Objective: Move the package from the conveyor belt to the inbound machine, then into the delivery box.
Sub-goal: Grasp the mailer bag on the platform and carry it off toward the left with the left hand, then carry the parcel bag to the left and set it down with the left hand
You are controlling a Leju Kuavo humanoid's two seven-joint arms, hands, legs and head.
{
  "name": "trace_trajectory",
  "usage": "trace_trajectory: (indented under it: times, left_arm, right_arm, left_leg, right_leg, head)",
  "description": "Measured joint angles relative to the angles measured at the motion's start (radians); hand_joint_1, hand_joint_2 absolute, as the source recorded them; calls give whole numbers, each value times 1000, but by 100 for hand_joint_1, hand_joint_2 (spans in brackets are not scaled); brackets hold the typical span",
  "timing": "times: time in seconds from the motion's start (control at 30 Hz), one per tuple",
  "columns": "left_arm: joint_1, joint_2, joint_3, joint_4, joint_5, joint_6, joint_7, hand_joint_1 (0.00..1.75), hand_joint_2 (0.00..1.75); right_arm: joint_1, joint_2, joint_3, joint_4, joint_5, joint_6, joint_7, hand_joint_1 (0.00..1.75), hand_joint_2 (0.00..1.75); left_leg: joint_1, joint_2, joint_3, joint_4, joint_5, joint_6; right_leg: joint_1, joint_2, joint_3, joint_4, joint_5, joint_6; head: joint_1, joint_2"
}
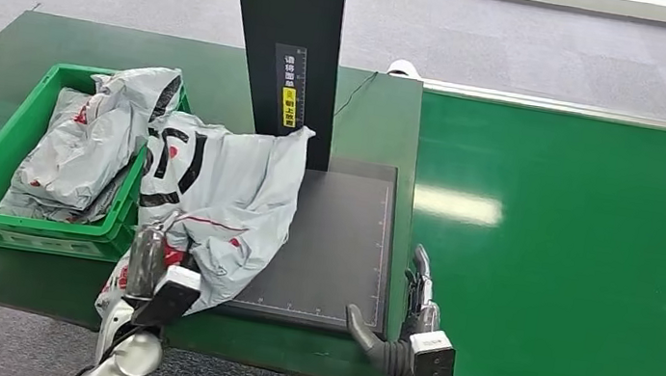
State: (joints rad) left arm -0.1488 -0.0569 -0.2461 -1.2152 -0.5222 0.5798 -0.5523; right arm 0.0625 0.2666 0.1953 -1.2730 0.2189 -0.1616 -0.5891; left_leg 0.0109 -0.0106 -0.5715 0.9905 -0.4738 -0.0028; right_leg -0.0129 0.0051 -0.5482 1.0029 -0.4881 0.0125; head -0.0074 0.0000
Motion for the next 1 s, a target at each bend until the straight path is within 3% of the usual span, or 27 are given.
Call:
trace_trajectory:
  times: [0.23, 0.43, 0.6, 0.77, 1.0]
  left_arm:
    - [122, 30, 9, -313, 239, 49, -137, 175, 175]
    - [160, 89, 7, -583, 363, 97, -150, 175, 175]
    - [162, 138, 54, -694, 443, 87, -151, 175, 175]
    - [92, 165, 180, -638, 489, 12, -148, 175, 175]
    - [-219, 213, 339, -275, 367, -19, -55, 175, 175]
  right_arm:
    - [0, -3, -10, 16, -11, -15, -1, 0, 175]
    - [-1, -6, -21, 31, -12, -17, -5, 0, 175]
    - [-11, -6, -28, 50, -12, -9, -14, 0, 175]
    - [-33, -4, -34, 74, -12, 3, -21, 0, 175]
    - [-67, 5, -33, 108, -4, 29, -19, 0, 175]
  left_leg:
    - [0, 0, -2, 0, 0, 0]
    - [0, 0, -2, 0, 0, 0]
    - [0, 0, -2, 0, 0, 0]
    - [1, -1, -2, 0, 1, 0]
    - [2, -1, -1, 0, 4, -1]
  right_leg:
    - [0, 0, -3, 0, 0, 0]
    - [0, 0, -2, 0, 0, 0]
    - [0, 0, -3, 0, 0, 0]
    - [1, -1, -4, 0, 0, 0]
    - [2, -2, -2, 1, 2, -1]
  head:
    - [0, 0]
    - [0, 0]
    - [0, 0]
    - [0, 0]
    - [0, 0]
